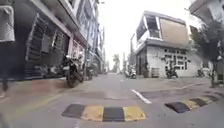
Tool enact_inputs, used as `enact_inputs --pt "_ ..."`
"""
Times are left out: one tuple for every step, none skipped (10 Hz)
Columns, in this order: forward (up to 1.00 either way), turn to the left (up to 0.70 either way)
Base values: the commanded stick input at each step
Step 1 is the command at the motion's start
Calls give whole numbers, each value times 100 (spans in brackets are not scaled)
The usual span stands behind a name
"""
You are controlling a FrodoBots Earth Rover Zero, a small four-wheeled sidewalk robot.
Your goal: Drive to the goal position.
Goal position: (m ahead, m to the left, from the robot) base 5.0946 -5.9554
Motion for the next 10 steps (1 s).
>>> enact_inputs --pt "100 -29" --pt "100 -15" --pt "100 -6" --pt "100 0" --pt "100 0" --pt "100 0" --pt "100 0" --pt "100 0" --pt "100 0" --pt "100 0"
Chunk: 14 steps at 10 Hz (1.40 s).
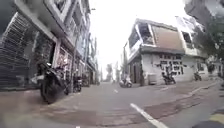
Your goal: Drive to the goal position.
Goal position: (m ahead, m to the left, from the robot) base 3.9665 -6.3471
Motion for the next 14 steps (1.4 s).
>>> enact_inputs --pt "100 0" --pt "100 0" --pt "100 0" --pt "100 0" --pt "100 0" --pt "100 0" --pt "100 0" --pt "100 0" --pt "100 0" --pt "100 -40" --pt "100 -40" --pt "100 -40" --pt "100 -40" --pt "100 -40"
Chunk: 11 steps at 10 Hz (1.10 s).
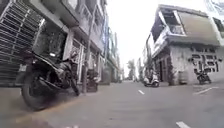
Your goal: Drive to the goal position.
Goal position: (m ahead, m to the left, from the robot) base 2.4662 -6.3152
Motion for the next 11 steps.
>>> enact_inputs --pt "100 -40" --pt "100 -40" --pt "100 -40" --pt "100 -40" --pt "100 -40" --pt "100 -40" --pt "100 -40" --pt "100 -40" --pt "100 -40" --pt "100 -40" --pt "100 -40"
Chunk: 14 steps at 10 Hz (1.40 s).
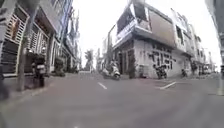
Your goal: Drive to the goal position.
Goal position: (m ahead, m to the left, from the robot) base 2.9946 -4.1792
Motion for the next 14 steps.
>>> enact_inputs --pt "100 -40" --pt "100 -40" --pt "100 -40" --pt "100 -40" --pt "100 -14" --pt "100 -2" --pt "100 0" --pt "100 0" --pt "100 0" --pt "100 0" --pt "100 0" --pt "100 0" --pt "100 0" --pt "100 0"
